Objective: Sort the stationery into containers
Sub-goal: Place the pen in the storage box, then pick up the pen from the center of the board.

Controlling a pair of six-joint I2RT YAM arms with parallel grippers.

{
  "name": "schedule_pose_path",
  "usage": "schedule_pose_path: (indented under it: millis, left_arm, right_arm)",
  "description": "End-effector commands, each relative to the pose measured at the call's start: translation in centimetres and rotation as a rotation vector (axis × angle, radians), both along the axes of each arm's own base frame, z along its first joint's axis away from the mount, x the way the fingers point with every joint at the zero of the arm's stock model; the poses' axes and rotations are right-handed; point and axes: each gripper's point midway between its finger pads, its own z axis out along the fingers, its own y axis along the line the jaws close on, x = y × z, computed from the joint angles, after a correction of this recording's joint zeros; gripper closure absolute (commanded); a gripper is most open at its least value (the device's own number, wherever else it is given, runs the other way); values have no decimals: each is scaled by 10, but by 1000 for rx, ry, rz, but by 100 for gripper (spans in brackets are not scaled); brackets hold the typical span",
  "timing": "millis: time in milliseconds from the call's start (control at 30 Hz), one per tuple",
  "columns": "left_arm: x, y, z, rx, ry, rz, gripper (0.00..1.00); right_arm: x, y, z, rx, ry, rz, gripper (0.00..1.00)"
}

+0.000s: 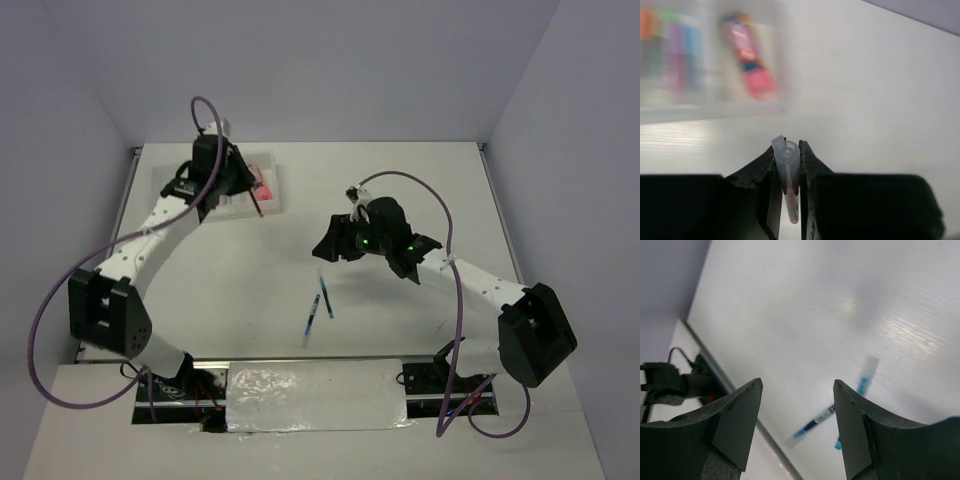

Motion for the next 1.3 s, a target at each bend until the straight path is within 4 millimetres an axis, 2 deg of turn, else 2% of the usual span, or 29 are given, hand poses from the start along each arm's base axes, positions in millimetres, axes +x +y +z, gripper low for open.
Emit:
schedule_pose_path:
  millis: [0, 33, 67, 100, 133, 167, 200, 233, 300, 400, 567, 667, 700, 767, 800, 933, 967, 1067, 1100, 1133, 1167, 1267]
  left_arm:
    - [26, 160, -36, 455, 200, 419, 94]
    - [31, 183, -35, 475, 230, 480, 94]
    - [33, 221, -34, 528, 259, 598, 94]
    - [43, 232, -48, 551, 301, 619, 93]
    - [59, 243, -29, 566, 262, 625, 91]
    - [67, 247, -29, 582, 269, 627, 89]
    - [73, 266, -28, 596, 281, 659, 88]
    - [86, 283, -29, 611, 283, 672, 87]
    - [101, 301, -40, 577, 298, 678, 83]
    - [112, 317, -54, 516, 304, 693, 79]
    - [128, 318, -66, 453, 280, 669, 74]
    - [132, 319, -78, 443, 282, 671, 65]
    - [132, 321, -85, 433, 291, 676, 56]
    - [133, 319, -93, 417, 301, 665, 47]
    - [132, 320, -101, 408, 313, 664, 38]
    - [133, 320, -111, 367, 342, 657, 18]
    - [134, 318, -107, 347, 335, 651, 12]
    - [133, 314, -81, 316, 299, 651, 7]
    - [131, 307, -57, 290, 259, 636, 3]
    - [129, 301, -46, 281, 245, 627, 2]
    - [123, 291, -19, 273, 210, 618, 1]
    - [108, 269, 14, 240, 166, 575, 1]
  right_arm:
    - [8, -36, -16, -121, -29, -130, 33]
    - [6, -38, -18, -128, -28, -128, 33]
    - [3, -40, -22, -141, -24, -123, 33]
    - [1, -42, -24, -149, -21, -124, 33]
    - [-1, -44, -26, -161, -24, -117, 33]
    - [-3, -45, -28, -166, -23, -109, 33]
    - [-6, -48, -31, -174, -19, -106, 33]
    - [-10, -48, -32, -174, -20, -91, 33]
    - [-15, -47, -32, -167, -20, -66, 33]
    - [-16, -46, -33, -167, -26, -50, 33]
    - [-17, -44, -38, -177, -21, -28, 33]
    - [-19, -40, -40, -166, -4, -10, 33]
    - [-17, -38, -38, -155, -9, -7, 33]
    - [-16, -37, -39, -155, 0, -10, 33]
    - [-15, -37, -41, -165, 1, -12, 33]
    - [-7, -44, -62, -268, 36, -59, 33]
    - [-9, -46, -75, -346, 55, -74, 33]
    - [-17, -52, -98, -509, 89, -109, 34]
    - [-20, -55, -111, -569, 104, -147, 35]
    - [-25, -55, -117, -582, 119, -150, 36]
    - [-29, -54, -123, -586, 136, -154, 37]
    - [-42, -48, -137, -598, 161, -149, 44]
